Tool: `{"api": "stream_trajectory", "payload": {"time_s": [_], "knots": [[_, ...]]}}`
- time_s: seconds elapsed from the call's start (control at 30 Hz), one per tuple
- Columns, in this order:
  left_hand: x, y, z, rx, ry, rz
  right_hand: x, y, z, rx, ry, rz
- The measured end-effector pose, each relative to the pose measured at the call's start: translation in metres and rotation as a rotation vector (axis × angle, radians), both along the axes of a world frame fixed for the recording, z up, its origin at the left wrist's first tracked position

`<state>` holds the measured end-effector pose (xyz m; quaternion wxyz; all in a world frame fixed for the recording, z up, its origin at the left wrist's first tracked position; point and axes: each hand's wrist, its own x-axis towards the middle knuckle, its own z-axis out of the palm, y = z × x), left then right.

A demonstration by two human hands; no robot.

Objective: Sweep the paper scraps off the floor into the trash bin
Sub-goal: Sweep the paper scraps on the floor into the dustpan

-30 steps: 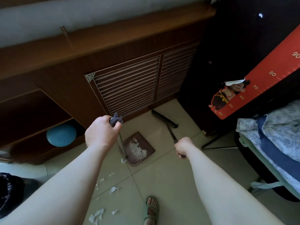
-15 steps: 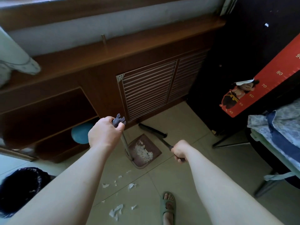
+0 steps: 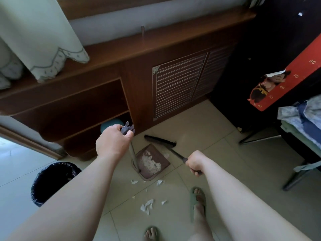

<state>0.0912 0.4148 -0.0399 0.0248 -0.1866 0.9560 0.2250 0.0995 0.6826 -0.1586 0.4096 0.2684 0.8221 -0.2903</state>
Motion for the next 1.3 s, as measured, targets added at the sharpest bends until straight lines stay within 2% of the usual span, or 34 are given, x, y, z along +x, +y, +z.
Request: {"api": "stream_trajectory", "payload": {"time_s": [0.3, 0.47, 0.6, 0.77, 0.93, 1.17, 1.3], "knots": [[0.049, -0.046, 0.018, -0.046, -0.019, -0.040, 0.056, -0.017, 0.043, 0.175, -0.034, 0.155], [0.070, -0.056, 0.025, -0.070, 0.004, -0.080, 0.049, 0.002, 0.077, 0.252, 0.088, 0.119], [0.094, -0.058, 0.025, -0.066, 0.007, -0.041, 0.056, 0.013, 0.070, 0.276, 0.116, 0.068], [0.130, -0.053, 0.016, -0.043, -0.010, 0.044, 0.071, 0.010, 0.037, 0.239, 0.124, 0.059], [0.164, -0.045, 0.009, -0.075, -0.014, 0.074, 0.115, 0.015, 0.021, 0.200, 0.048, 0.078], [0.201, -0.036, 0.005, -0.124, -0.014, 0.093, 0.188, 0.033, 0.029, 0.174, 0.013, 0.082], [0.213, -0.039, 0.009, -0.127, -0.009, 0.114, 0.200, 0.038, 0.056, 0.182, 0.003, 0.117]]}}
